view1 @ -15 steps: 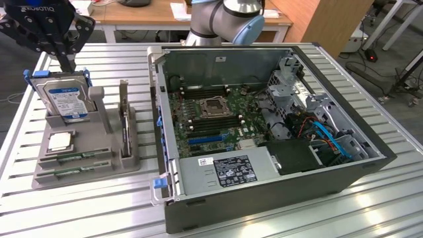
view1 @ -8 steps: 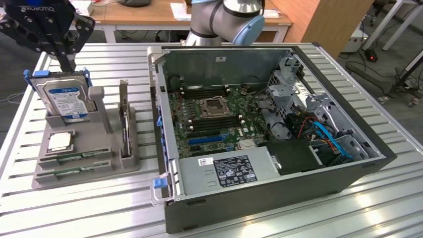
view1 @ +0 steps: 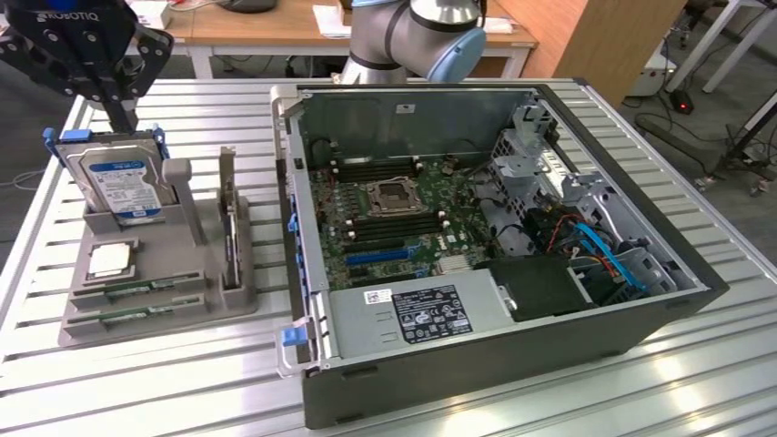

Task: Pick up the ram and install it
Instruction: 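Reach for the ram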

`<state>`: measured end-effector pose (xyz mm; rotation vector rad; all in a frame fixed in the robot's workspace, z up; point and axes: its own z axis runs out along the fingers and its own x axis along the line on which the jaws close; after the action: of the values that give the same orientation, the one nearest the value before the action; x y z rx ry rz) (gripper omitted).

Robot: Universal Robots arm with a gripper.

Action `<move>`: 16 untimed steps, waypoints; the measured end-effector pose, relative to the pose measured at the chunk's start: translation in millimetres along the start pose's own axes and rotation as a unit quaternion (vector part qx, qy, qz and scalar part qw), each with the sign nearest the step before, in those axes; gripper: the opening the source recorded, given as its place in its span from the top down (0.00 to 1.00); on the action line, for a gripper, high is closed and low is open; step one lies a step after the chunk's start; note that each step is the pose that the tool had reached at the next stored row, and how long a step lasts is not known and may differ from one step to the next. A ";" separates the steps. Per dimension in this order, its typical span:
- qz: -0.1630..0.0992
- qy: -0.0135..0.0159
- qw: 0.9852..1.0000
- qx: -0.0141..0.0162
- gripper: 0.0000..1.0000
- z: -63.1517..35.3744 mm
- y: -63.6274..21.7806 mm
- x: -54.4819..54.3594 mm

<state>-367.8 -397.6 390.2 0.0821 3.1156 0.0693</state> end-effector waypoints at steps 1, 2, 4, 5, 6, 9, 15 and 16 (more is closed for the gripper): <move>-0.002 0.000 1.000 0.000 0.91 0.0 0.0 0.0; -0.003 0.000 1.000 0.000 0.91 0.0 0.0 0.0; -0.005 0.000 1.000 0.000 0.91 0.0 -0.1 0.3; -0.005 0.000 1.000 0.000 0.91 0.0 -0.1 0.8; -0.006 0.000 1.000 0.000 0.91 0.0 -0.2 1.4; -0.006 0.000 1.000 0.000 0.91 -0.1 -0.4 3.7; -0.006 0.000 1.000 0.000 0.91 -0.1 -0.4 4.7; -0.006 0.000 1.000 0.000 0.91 -0.1 -0.6 4.8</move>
<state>-372.6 -397.9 390.2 0.0629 3.1164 0.0696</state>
